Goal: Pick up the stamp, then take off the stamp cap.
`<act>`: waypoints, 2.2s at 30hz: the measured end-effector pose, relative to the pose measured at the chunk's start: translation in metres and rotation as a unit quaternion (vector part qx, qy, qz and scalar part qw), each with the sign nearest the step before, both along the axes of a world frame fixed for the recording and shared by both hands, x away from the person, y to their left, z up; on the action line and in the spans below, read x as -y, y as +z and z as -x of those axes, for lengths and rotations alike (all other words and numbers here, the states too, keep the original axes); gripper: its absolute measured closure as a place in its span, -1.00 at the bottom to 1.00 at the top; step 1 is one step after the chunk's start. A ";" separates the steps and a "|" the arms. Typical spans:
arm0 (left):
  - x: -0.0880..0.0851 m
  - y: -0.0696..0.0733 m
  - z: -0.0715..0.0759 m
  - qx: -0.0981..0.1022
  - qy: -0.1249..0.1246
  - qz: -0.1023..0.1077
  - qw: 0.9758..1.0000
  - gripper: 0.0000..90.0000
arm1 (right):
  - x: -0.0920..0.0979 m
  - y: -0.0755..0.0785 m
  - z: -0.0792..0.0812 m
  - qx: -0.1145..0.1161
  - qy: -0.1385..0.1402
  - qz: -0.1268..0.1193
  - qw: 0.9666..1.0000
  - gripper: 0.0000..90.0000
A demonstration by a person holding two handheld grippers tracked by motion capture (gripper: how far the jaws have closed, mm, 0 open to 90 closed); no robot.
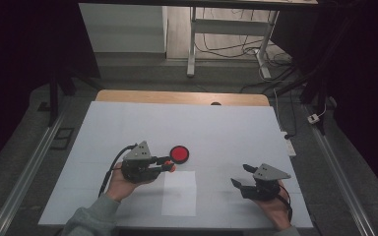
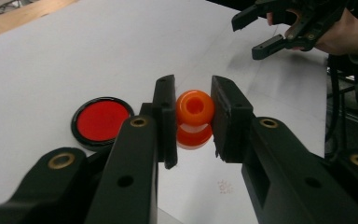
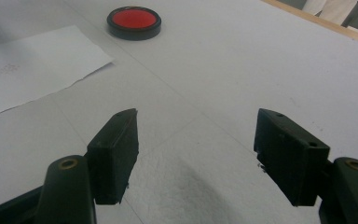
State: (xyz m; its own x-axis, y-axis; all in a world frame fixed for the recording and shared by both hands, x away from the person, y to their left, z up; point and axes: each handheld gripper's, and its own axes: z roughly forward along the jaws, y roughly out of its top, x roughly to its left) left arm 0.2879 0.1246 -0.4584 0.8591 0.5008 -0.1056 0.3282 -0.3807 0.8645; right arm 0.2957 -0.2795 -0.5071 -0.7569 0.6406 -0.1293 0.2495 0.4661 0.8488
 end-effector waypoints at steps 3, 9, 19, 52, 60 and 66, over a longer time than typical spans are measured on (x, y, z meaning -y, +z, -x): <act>0.004 -0.002 0.000 -0.004 -0.006 -0.003 1.000 0.61 | 0.000 0.000 0.000 0.000 0.000 0.001 1.000 -0.32; 0.012 -0.006 0.001 -0.011 -0.016 -0.003 1.000 0.61 | -0.001 -0.001 0.000 -0.002 0.004 0.000 1.000 -0.32; 0.021 -0.013 0.001 -0.022 -0.027 -0.005 0.999 0.61 | -0.004 -0.002 -0.001 -0.002 0.007 0.002 1.000 -0.32; 0.011 -0.013 -0.005 -0.025 -0.013 0.016 0.999 0.61 | -0.018 0.007 0.000 -0.009 0.015 -0.023 1.000 -0.32; 0.012 -0.012 -0.006 -0.028 -0.007 0.018 0.999 0.61 | -0.020 0.008 0.000 -0.007 0.024 -0.025 0.999 -0.32; 0.012 -0.013 -0.006 -0.029 -0.009 0.019 0.999 0.62 | -0.027 0.011 0.002 -0.002 0.027 -0.025 0.999 -0.32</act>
